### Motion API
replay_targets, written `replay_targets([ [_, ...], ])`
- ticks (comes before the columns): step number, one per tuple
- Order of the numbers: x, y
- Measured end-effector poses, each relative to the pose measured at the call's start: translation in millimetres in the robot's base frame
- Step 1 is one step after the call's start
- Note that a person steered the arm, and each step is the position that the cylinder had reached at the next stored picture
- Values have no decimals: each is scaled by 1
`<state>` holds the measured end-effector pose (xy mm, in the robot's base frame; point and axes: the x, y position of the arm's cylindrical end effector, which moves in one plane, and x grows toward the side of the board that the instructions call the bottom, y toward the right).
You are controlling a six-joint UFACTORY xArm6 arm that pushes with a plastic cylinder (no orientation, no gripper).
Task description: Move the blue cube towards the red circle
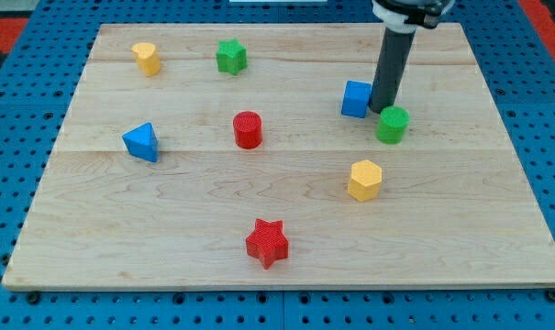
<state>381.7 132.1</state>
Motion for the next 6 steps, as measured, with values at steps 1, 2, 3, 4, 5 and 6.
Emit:
replay_targets([
  [1,-41,-17],
  [2,-69,-11],
  [3,-45,-80],
  [4,-3,-133],
  [5,9,-112],
  [6,-41,-129],
])
